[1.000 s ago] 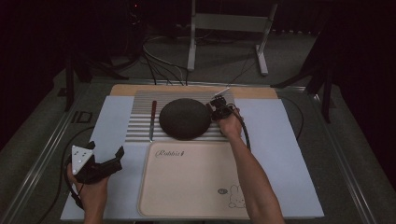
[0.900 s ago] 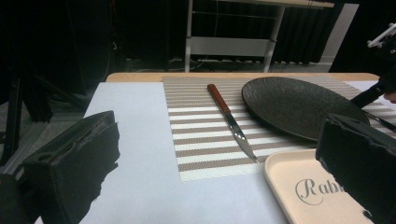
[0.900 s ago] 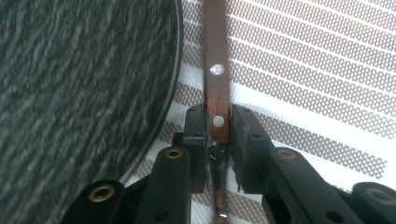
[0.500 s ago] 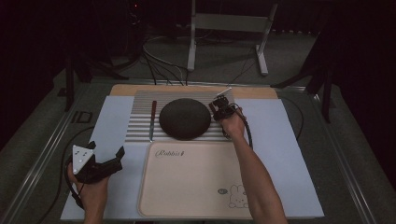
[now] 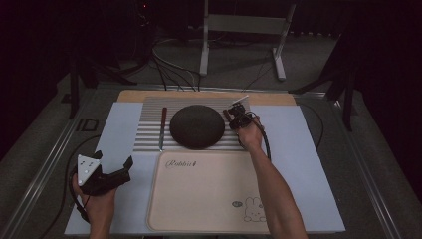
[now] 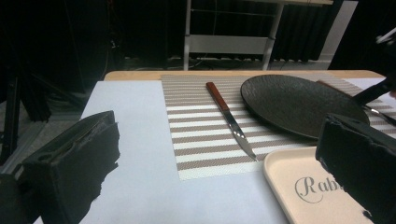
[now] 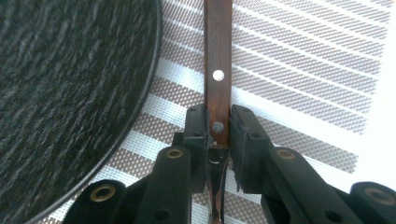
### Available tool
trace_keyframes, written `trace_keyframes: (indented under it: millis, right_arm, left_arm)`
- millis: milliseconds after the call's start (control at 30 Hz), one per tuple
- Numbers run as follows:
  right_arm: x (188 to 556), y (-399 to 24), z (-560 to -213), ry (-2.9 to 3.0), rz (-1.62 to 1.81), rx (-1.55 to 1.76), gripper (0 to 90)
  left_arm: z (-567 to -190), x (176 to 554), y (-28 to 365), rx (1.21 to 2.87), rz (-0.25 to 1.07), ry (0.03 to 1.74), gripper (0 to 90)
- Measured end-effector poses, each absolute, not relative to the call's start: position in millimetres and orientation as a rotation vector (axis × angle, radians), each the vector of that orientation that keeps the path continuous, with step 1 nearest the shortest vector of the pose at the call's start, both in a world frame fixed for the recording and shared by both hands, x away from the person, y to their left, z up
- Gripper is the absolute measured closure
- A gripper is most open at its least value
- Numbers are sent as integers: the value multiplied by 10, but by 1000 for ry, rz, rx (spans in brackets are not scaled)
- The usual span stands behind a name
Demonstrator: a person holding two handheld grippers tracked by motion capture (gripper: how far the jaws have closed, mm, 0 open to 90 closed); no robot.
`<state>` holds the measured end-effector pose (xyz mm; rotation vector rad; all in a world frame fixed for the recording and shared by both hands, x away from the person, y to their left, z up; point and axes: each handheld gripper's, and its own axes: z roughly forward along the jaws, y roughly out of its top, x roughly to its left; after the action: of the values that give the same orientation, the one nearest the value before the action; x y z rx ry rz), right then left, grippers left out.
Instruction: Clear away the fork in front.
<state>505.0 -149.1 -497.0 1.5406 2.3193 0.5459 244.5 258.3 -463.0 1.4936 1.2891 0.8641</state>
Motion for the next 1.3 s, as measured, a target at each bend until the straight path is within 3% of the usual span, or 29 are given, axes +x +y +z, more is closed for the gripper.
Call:
trace_keyframes:
  millis: [600, 1300]
  right_arm:
    - [4463, -1782, -4582, 2135, 1006, 1287, 778]
    - [3973, -1963, -4387, 1998, 1202, 1134, 778]
  left_arm:
    - [-4633, 2460, 2536, 1524, 876, 1278, 1]
    - [-4509, 2522, 2366, 1557, 822, 1213, 1]
